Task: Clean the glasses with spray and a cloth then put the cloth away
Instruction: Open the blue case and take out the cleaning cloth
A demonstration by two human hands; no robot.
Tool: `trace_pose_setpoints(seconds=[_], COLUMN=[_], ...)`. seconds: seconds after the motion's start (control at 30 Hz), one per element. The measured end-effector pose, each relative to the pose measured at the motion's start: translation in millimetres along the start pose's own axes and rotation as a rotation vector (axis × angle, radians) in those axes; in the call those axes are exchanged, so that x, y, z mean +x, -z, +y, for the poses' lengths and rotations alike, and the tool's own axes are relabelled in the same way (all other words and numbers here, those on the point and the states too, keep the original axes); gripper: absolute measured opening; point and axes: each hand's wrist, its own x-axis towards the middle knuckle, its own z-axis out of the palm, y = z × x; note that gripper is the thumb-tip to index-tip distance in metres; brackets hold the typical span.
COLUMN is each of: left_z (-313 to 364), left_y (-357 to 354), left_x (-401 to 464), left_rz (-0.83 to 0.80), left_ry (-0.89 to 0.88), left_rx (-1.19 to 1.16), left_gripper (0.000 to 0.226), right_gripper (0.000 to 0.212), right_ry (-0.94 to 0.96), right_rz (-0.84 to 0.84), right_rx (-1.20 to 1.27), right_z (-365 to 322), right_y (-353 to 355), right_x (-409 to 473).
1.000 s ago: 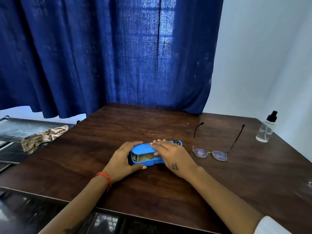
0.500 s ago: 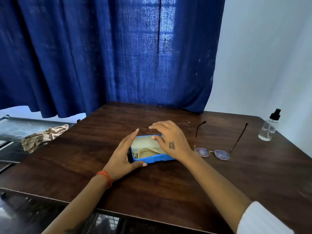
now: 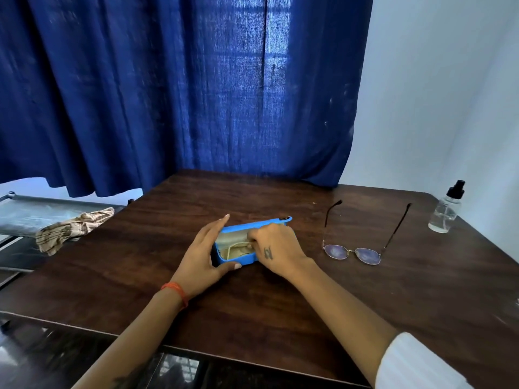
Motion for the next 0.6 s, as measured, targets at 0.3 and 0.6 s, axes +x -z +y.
trace_pose_setpoints(seconds=[0.3, 0.6], left_z=[-5.9, 18.8], left_y=[1.4, 9.0], left_x=[2.9, -6.8], left_rz=[0.036, 0.162], left_ry=[0.099, -0.087], left_rx=[0.055, 0.203], left_gripper=[0.094, 0.065], right_gripper=[0.012, 0.01], right_ry=[-0.292, -0.608], right_rz=[0.328, 0.042], right_rx=[0.804, 1.077], right_z=[25.1, 52.2], right_y=[33.7, 53.4], right_x=[-25.5, -65.6])
